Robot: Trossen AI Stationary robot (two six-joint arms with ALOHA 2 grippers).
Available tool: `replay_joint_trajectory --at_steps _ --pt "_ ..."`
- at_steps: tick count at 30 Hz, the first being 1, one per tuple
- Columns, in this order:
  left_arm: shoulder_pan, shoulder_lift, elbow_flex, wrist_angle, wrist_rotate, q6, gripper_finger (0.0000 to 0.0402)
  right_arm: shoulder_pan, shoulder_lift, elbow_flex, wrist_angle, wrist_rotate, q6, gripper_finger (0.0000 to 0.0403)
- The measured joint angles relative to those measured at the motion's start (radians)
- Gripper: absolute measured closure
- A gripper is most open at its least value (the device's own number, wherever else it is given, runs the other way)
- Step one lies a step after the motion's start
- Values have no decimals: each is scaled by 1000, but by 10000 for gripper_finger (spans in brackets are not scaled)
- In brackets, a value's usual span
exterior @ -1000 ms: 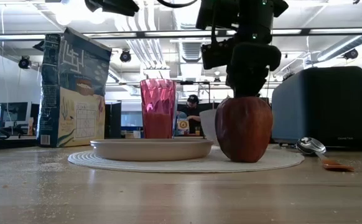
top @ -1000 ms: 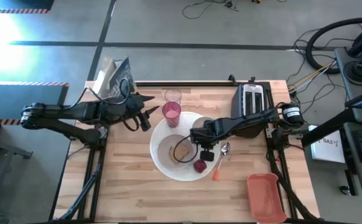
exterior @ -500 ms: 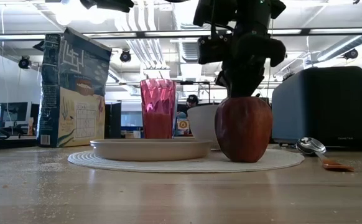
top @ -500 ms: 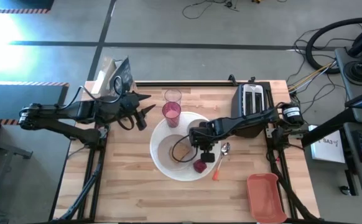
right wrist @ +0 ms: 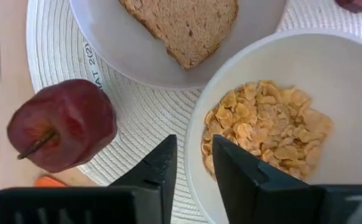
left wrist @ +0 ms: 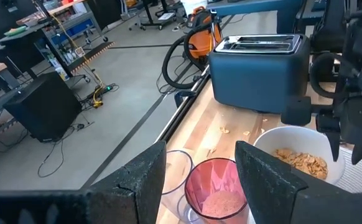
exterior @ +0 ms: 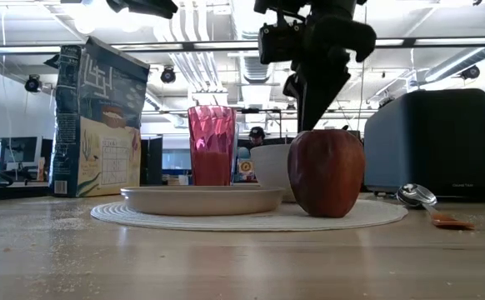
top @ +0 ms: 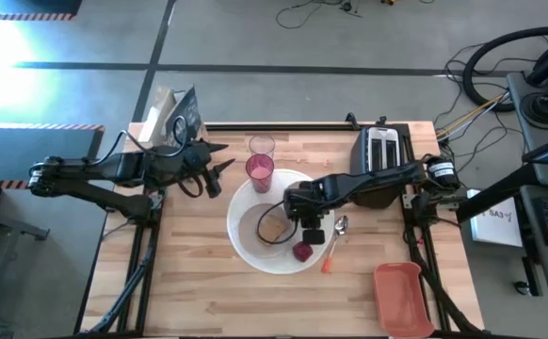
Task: Arrange a breakfast setting
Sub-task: Adjust the white bowl, then return to Home Position
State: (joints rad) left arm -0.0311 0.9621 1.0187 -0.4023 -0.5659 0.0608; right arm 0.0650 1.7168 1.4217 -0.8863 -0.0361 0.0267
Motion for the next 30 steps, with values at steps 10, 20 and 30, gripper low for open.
replay_joint_trajectory --at_steps 10,20,30 --pt "0 -20 0 -29 0 -17 225 -5 -32 40 -132 -25 101 277" --pt "0 -45 0 -33 0 -26 225 -18 -158 8 -41 -77 -2 281" --pt "0 -54 0 -35 0 -29 225 -82 -400 -297 228 -77 31 285"
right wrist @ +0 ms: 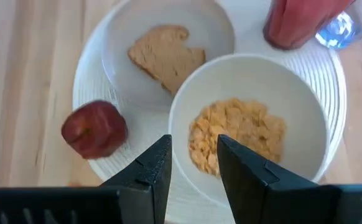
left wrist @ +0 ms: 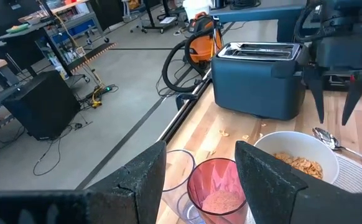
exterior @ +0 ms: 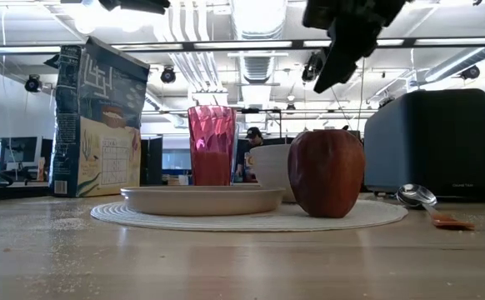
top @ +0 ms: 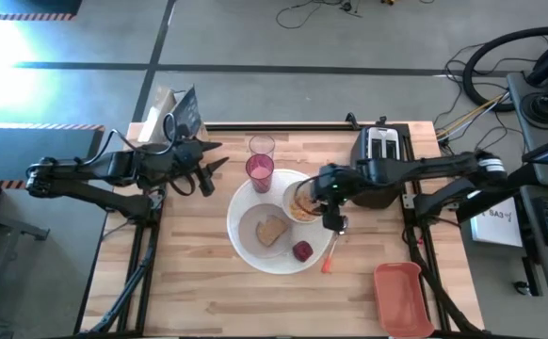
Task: Arrange a breakfast setting
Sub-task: Return to Home Position
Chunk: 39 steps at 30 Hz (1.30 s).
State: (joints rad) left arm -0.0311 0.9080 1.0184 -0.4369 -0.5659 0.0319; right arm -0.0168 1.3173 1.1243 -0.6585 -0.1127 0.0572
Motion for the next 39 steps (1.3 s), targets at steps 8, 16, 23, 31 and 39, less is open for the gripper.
replay_joint_trajectory --at_steps 8,16,23,31,39 --pt "0 -6 0 0 0 0 225 -4 -202 -255 209 0 4 284" --pt "0 -8 0 2 -2 -16 225 -4 -404 -480 415 5 49 293" --pt "0 -8 0 2 -2 -16 225 -4 -512 -665 629 34 124 292" --pt "0 -7 0 2 -3 -16 225 -3 -554 -805 849 37 124 296" --pt "0 -7 0 2 -3 1 225 -3 -558 -986 1175 66 102 296"
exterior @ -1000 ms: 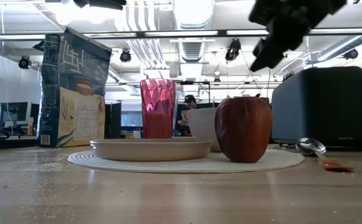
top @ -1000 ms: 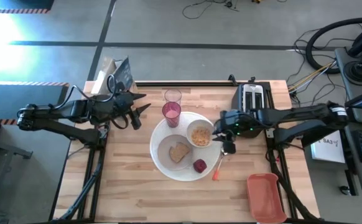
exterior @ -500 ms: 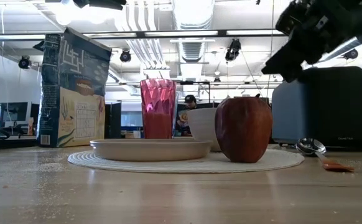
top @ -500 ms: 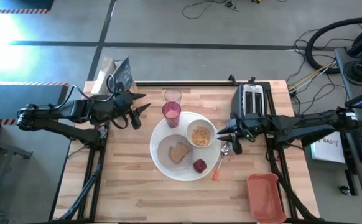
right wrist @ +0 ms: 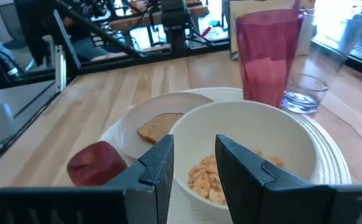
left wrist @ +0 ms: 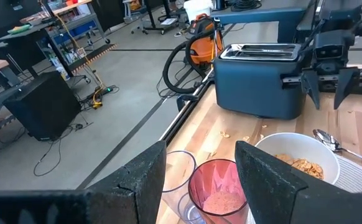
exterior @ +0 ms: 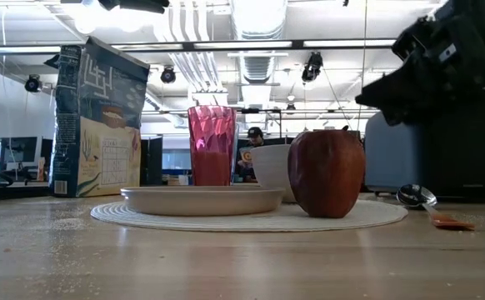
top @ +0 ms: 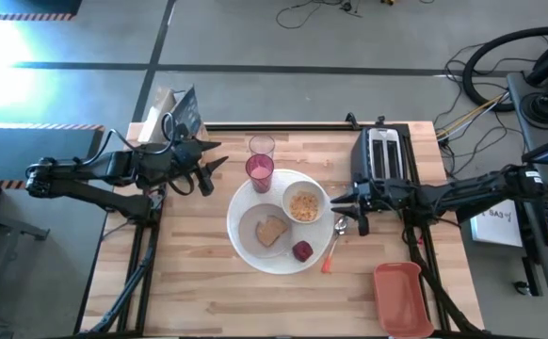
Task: Arrange a breakfast setting
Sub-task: Return to Home Position
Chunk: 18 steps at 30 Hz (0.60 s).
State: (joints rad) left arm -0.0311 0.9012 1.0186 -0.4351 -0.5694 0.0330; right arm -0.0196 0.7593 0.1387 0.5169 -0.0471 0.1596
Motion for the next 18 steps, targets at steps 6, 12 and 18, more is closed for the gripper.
replay_joint_trajectory --at_steps 6,12,18 --pt "0 0 0 0 0 1 225 0 0 -70 92 22 4 296" --pt "0 0 0 0 0 2 225 0 0 -115 154 22 5 296" --pt "0 0 0 0 0 2 225 0 2 -117 143 22 0 296"
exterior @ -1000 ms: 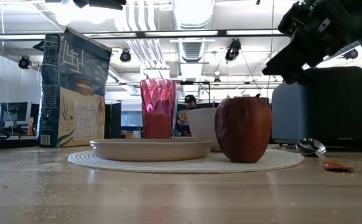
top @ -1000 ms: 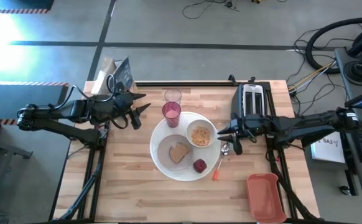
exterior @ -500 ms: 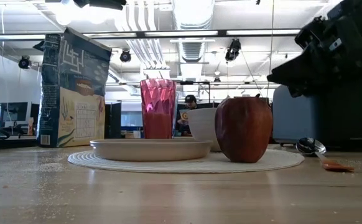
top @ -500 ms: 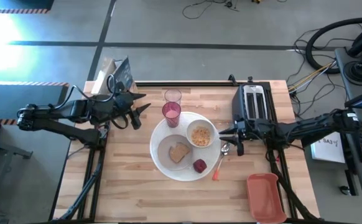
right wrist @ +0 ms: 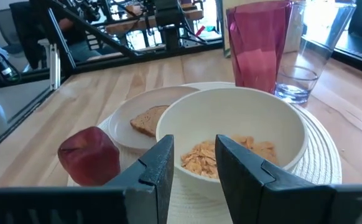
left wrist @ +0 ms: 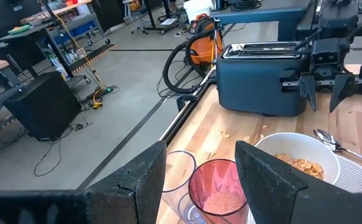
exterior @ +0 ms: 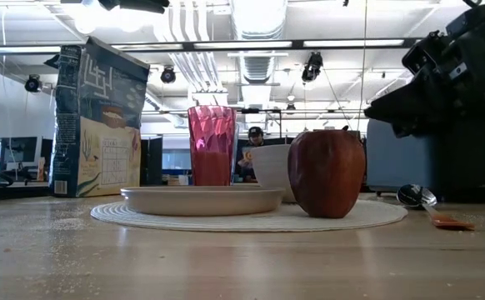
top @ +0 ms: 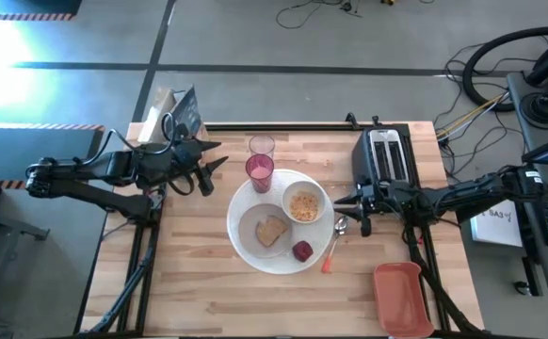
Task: Arrange a breakfast setting
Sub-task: Return to Home Position
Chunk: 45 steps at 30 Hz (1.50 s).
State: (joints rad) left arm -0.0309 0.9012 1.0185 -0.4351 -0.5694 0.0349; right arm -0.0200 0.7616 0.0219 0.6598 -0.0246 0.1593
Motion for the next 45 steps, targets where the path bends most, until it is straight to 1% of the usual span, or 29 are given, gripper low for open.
replay_joint_trajectory --at_steps 6,25,27,29,34,37,41,45 --pt "0 0 0 0 0 0 225 0 0 0 -34 1 -2 296" --pt "0 0 0 9 0 5 225 0 -7 0 -38 0 -2 296" --pt "0 1 0 9 0 2 225 0 -38 -1 -51 -1 1 296" --pt "0 1 0 9 0 0 225 0 -97 -1 -76 0 1 296" --pt "0 1 0 8 0 7 225 0 -280 -7 -172 -1 0 296" --pt "0 0 0 8 0 8 225 0 -381 -8 -196 -1 0 296" --pt "0 0 0 8 0 8 225 0 -467 -9 -197 0 0 296" --pt "0 0 0 8 0 5 225 2 -520 -10 -197 0 -2 296"
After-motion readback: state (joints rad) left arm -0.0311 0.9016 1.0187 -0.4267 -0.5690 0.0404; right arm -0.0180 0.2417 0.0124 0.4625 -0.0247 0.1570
